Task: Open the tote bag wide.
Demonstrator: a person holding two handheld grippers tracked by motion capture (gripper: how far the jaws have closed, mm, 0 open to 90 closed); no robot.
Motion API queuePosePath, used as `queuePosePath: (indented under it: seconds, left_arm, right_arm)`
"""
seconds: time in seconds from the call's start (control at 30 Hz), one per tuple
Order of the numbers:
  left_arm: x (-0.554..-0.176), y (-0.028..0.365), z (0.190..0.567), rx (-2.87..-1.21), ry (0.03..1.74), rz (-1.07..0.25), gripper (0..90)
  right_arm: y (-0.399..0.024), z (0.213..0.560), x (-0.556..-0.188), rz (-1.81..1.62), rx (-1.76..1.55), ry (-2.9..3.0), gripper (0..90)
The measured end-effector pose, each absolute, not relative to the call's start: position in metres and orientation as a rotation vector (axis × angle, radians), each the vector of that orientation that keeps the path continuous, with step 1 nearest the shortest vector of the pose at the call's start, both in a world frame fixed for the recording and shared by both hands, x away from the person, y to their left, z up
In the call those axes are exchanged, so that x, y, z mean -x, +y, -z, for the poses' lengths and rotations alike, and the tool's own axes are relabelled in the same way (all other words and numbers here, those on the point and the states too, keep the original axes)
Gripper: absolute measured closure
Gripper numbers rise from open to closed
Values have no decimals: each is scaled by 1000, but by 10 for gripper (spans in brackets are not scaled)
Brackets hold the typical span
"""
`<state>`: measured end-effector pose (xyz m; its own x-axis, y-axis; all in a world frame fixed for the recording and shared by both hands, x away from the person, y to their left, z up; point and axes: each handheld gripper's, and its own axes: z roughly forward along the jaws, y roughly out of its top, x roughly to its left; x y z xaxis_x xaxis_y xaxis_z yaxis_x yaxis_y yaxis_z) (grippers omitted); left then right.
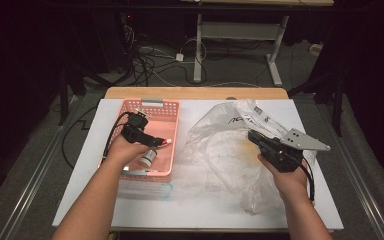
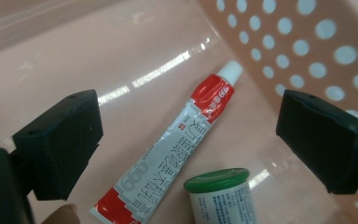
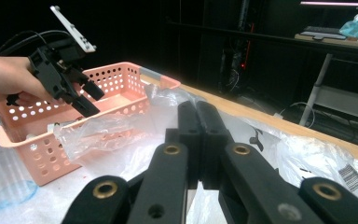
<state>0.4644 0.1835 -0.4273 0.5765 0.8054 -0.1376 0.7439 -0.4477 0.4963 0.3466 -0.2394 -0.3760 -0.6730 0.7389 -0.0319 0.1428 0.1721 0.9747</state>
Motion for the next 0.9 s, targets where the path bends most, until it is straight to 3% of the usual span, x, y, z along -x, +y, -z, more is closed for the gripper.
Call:
queuePosePath:
  seconds: [0.23,0.9]
  left_arm:
    - [-474,176,440,-2414,1257,-130,78]
    - [-486,162,447,-2609,1178,-99,431]
  right_arm:
    - [-239,377,-347,-1530,-835,1946,900]
    - [-239,379,-348,-1526,-832,1952,900]
